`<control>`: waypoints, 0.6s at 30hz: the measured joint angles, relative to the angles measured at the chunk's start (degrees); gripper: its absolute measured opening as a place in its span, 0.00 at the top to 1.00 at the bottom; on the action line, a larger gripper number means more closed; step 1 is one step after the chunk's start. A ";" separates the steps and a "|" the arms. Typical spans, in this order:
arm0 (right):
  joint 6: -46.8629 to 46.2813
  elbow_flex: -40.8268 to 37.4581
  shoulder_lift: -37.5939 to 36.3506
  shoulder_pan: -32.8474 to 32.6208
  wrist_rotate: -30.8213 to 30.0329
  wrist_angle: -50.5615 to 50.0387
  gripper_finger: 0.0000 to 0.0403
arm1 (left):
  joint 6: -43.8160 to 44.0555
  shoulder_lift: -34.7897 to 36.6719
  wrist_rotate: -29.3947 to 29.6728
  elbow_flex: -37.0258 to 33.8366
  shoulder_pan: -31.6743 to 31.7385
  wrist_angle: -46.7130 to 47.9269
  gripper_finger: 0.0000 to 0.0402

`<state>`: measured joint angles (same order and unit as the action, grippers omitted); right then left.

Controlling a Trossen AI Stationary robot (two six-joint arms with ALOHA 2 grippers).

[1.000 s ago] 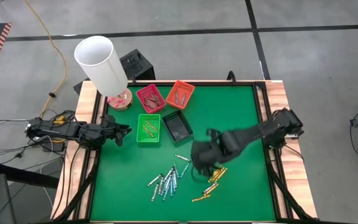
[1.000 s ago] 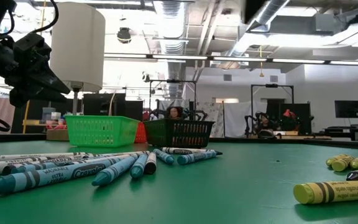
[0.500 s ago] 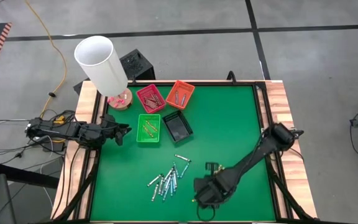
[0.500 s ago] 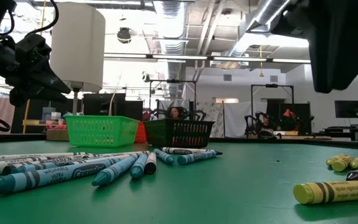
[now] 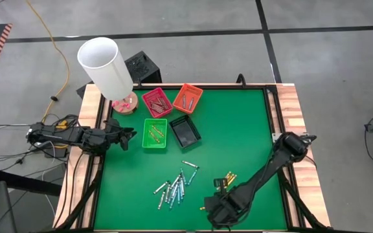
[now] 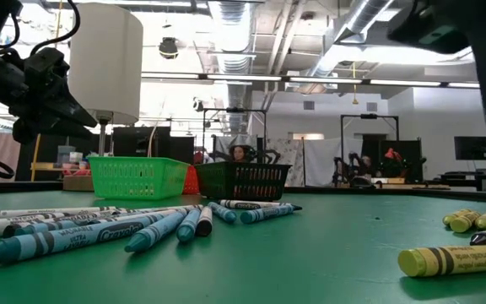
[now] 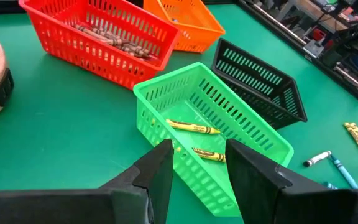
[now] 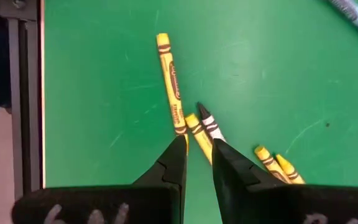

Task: Sort crayons
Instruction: Put the yellow crayon into the green bin

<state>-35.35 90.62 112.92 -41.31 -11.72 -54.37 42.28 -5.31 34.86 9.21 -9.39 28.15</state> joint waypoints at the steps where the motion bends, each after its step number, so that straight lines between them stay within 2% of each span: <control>1: 0.03 -0.01 0.12 -0.13 0.09 0.31 0.82 | 0.00 0.01 0.04 0.00 0.00 0.08 0.66; 10: 4.25 0.05 2.31 0.19 1.84 9.98 0.82 | 0.02 0.01 0.12 0.00 0.00 0.64 0.66; 18: 6.78 0.05 4.72 1.27 2.46 11.54 0.82 | 0.20 0.01 0.08 0.00 0.00 0.71 0.66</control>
<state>-28.57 90.67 117.64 -40.03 -9.26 -42.83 42.48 -5.30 34.94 9.21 -9.39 28.86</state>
